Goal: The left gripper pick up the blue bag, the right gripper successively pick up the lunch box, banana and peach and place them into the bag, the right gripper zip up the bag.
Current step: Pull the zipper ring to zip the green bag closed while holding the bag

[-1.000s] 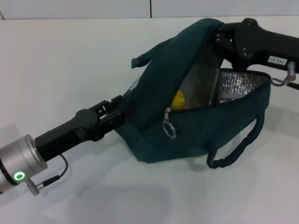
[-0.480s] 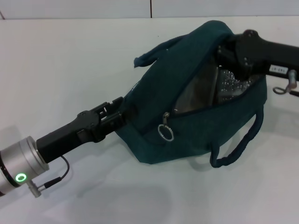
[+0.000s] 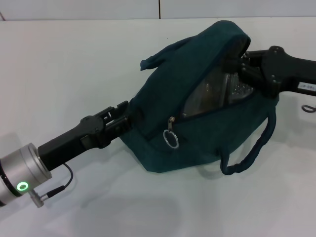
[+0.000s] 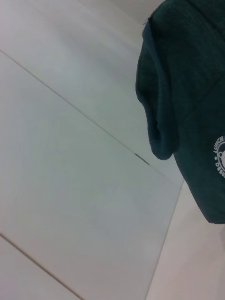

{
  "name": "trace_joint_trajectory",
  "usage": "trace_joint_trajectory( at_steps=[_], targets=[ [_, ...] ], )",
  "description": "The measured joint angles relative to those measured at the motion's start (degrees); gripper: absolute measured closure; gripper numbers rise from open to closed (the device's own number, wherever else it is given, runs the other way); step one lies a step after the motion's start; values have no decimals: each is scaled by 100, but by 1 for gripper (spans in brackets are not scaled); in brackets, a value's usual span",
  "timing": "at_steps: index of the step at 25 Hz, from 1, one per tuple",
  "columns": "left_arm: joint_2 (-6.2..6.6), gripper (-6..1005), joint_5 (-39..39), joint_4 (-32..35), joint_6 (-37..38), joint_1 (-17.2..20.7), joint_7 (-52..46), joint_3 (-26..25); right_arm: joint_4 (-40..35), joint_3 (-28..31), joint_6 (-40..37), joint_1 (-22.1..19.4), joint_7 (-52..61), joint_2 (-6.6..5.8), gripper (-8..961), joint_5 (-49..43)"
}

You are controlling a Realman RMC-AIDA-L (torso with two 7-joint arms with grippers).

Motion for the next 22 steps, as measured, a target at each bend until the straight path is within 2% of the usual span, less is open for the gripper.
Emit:
trace_joint_trajectory(
  at_steps=[8, 10, 14, 18, 22],
  targets=[
    [0, 355, -6, -67, -154, -69, 25, 14, -13, 257, -870, -162, -15, -314, 888, -23],
    [0, 355, -6, -70, -156, -72, 32, 8, -35, 447, -1129, -297, -50, -404, 887, -69],
    [0, 356, -7, -70, -157, -66, 36, 1, -2, 1190, -1477, -576, -33, -563, 885, -561],
    [0, 357, -6, -70, -157, -47, 36, -1, 23, 1944, -1504, -860, -24, -564, 884, -1322],
    [0, 356, -6, -69, -156, -53, 36, -7, 58, 2263, -1211, -998, -49, -480, 882, -1822]
  ],
)
